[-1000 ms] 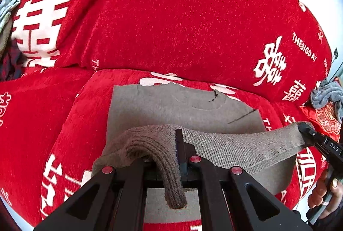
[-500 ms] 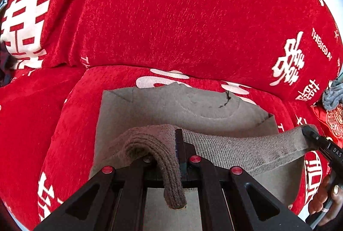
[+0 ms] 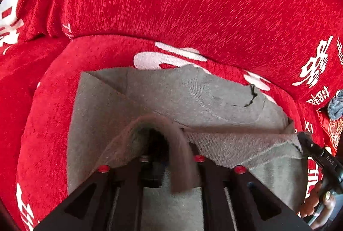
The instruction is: Fold small clothes
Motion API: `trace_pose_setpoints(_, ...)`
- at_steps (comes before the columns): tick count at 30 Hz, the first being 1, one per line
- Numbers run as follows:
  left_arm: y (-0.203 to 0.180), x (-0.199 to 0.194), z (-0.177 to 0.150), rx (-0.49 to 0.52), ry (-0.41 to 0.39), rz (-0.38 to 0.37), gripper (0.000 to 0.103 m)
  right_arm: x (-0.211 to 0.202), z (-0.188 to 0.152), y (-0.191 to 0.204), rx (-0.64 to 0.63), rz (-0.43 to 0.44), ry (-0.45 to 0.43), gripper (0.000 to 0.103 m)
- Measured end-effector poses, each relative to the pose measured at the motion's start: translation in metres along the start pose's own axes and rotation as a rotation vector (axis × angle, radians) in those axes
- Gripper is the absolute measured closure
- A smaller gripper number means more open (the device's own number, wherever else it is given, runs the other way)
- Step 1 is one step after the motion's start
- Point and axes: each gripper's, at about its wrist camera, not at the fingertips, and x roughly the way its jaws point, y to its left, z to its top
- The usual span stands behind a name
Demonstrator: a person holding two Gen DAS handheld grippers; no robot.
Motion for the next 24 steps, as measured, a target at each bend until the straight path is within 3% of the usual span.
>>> trace_pose_setpoints(2,0.003,0.003,0.0,-0.023,0.0,-0.037,0.064,0.005,0.001,-0.006,0.034,0.023,0.01,0.091)
trace_pose_setpoints(3,0.004,0.003,0.001,-0.038,-0.007,-0.059,0.056,0.008,0.002,-0.01,0.06,0.044,0.017,0.086)
trace_pose_setpoints(4,0.004,0.001,0.001,-0.059,-0.024,-0.071,0.041,0.01,0.002,-0.012,0.082,0.066,0.023,0.08)
trace_pose_setpoints(5,0.003,-0.002,0.001,-0.072,-0.038,-0.056,0.032,0.01,0.002,-0.014,0.101,0.095,0.024,0.065)
trace_pose_setpoints(6,0.001,-0.004,0.002,-0.077,-0.048,-0.032,0.032,0.006,0.002,-0.017,0.126,0.134,0.011,0.052)
trace_pose_setpoints(8,0.0,-0.011,0.002,-0.076,-0.052,-0.036,0.032,-0.007,0.001,-0.02,0.152,0.168,-0.048,0.041)
trace_pose_setpoints(10,0.0,-0.022,0.001,-0.068,-0.075,-0.061,0.032,-0.024,0.001,-0.02,0.153,0.181,-0.114,0.036)
trace_pose_setpoints(13,-0.001,-0.045,-0.003,-0.043,-0.132,-0.056,0.032,-0.045,-0.001,-0.008,0.077,0.127,-0.171,0.033)
trace_pose_setpoints(15,-0.007,-0.06,-0.008,0.002,-0.171,-0.034,0.032,-0.045,-0.003,0.009,-0.022,0.088,-0.159,0.033)
trace_pose_setpoints(19,-0.026,-0.066,-0.019,0.095,-0.2,0.032,0.032,-0.012,-0.013,0.044,-0.221,-0.053,-0.038,0.033)
trace_pose_setpoints(24,-0.041,-0.035,-0.026,0.138,-0.129,0.057,0.032,0.025,-0.012,0.05,-0.241,-0.121,0.036,0.033)
